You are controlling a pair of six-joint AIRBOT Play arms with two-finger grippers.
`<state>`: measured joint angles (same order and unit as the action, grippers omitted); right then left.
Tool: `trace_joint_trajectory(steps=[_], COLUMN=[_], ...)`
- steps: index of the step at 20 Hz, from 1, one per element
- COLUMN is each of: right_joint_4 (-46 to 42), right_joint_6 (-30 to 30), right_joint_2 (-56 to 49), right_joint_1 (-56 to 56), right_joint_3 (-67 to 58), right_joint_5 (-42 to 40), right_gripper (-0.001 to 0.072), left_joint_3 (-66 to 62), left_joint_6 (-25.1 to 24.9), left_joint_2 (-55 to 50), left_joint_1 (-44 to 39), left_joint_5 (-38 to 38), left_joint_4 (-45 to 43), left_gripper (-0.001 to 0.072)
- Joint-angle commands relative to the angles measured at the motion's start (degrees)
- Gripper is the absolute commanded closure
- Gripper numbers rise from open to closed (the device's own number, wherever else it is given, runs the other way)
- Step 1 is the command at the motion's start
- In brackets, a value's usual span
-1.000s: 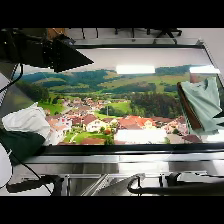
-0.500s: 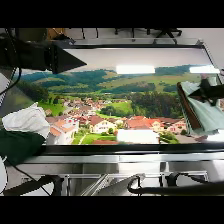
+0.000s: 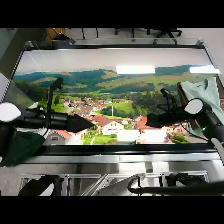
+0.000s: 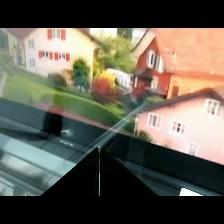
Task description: Fold the shirts.
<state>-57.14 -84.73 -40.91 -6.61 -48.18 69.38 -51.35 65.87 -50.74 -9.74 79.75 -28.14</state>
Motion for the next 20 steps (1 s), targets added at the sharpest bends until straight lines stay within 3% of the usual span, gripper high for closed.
trace_joint_trajectory(steps=[1, 9, 20], right_joint_4=[-0.3, 0.9, 3.4], right_joint_6=[0.8, 0.8, 0.8], right_joint_2=[3.2, 3.4, 3.4], right_joint_1=[-2.8, -2.8, -2.8], right_joint_3=[5.2, 5.4, 5.4], right_joint_5=[-1.9, 0.8, 1.8], right_gripper=[0.0699, 0.0699, 0.0699], left_joint_3=[11.7, 17.2, 17.2], left_joint_6=[-0.9, -0.9, 0.2], left_joint_2=[7.1, 15.6, 19.7], left_joint_1=[-0.5, -0.4, -0.4], left_joint_5=[-4.2, -5.7, -8.3], left_joint_4=[-0.8, -0.9, -0.8], left_gripper=[0.0687, 0.0687, 0.0686])
